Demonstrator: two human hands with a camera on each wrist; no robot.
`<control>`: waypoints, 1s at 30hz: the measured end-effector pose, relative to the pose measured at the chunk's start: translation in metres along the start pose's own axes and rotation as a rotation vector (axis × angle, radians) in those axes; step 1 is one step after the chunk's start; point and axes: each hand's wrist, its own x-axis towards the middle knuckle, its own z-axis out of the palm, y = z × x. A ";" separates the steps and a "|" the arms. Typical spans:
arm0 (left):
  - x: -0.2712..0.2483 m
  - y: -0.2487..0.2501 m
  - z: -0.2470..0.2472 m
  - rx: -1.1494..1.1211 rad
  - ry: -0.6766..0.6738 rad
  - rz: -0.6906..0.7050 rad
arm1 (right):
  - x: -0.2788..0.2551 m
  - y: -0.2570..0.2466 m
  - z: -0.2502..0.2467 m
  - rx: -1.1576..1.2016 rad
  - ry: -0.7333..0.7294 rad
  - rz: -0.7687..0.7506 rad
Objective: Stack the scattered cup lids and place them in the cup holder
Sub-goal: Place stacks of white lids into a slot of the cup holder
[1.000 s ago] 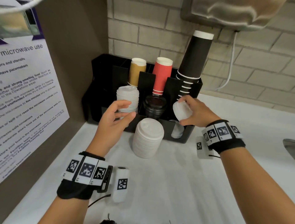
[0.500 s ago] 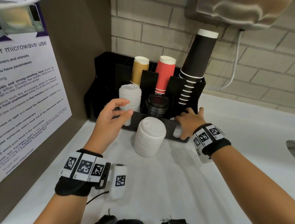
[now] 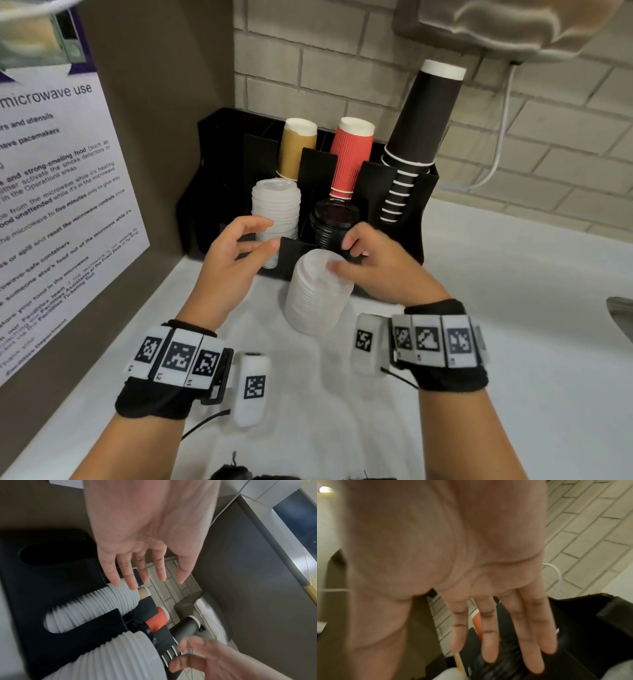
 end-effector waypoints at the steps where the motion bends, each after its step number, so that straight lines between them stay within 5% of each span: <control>1: -0.001 -0.001 0.000 0.000 -0.004 -0.004 | -0.001 -0.002 0.009 -0.061 -0.051 0.034; 16: -0.005 0.000 -0.009 -0.002 0.001 -0.019 | 0.004 -0.003 0.056 -0.100 0.150 0.122; 21: -0.009 0.003 0.002 0.026 -0.083 -0.040 | -0.001 -0.002 0.039 0.168 0.261 0.027; 26: -0.014 0.009 0.026 0.015 -0.303 -0.007 | -0.013 -0.016 0.028 0.472 0.140 -0.030; 30: -0.015 0.013 0.030 -0.102 -0.309 -0.001 | -0.020 -0.019 0.024 0.628 -0.004 -0.079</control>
